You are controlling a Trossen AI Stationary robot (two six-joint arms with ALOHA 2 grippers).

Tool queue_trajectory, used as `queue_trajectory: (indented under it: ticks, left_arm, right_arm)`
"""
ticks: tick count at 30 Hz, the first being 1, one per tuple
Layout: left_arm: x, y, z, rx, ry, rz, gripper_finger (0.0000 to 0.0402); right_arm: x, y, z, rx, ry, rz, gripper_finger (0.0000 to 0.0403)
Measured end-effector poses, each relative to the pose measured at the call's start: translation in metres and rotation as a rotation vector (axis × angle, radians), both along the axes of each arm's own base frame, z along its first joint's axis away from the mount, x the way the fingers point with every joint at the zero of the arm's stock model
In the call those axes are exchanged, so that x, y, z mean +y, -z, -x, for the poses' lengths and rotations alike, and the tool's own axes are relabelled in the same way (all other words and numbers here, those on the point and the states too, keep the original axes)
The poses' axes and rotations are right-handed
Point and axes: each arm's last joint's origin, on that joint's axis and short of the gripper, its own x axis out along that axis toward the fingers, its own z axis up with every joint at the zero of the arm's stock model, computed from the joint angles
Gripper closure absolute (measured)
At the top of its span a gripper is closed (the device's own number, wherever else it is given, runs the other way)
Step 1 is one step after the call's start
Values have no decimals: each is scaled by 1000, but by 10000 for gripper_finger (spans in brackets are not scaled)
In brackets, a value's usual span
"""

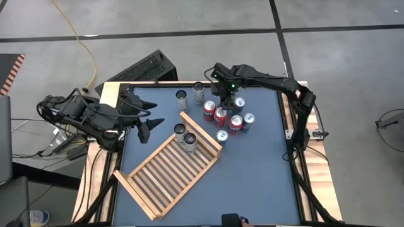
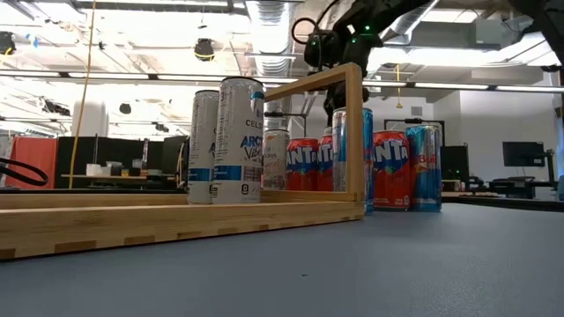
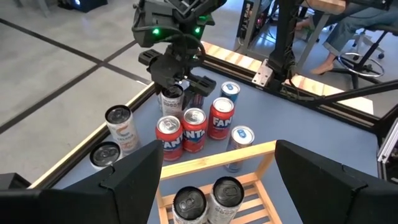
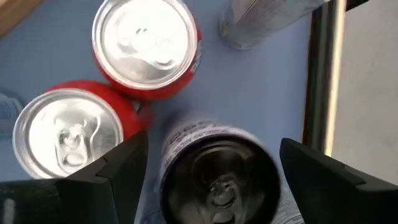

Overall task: Place canned beverage on shelf
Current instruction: Put the white blue soda can on the shelf aligned with the other white blue soda cans

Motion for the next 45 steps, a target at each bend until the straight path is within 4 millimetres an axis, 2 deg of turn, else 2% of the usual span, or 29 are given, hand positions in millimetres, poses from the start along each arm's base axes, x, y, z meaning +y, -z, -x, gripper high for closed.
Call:
queue_trajectory:
  ticks: [6,17,30,33,39,45]
  left_arm:
    - [0,0,0,3,2,-6,104]
    - [0,0,0,6,3,-7,104]
    - [0,2,1,20,0,-8,104]
    - [0,2,1,21,1,-8,104]
    - [0,2,1,27,8,-8,104]
    - [1,4,2,52,5,-12,104]
  right_arm:
    - [-1,1,3,24,5,-10,96]
    - [-2,0,5,24,46,-20,210]
    - [2,-5,2,5,210,7,213]
    - [3,-20,-1,-28,229,28,213]
    - [12,-61,0,-66,274,88,213]
    - [44,-110,1,-113,287,133,213]
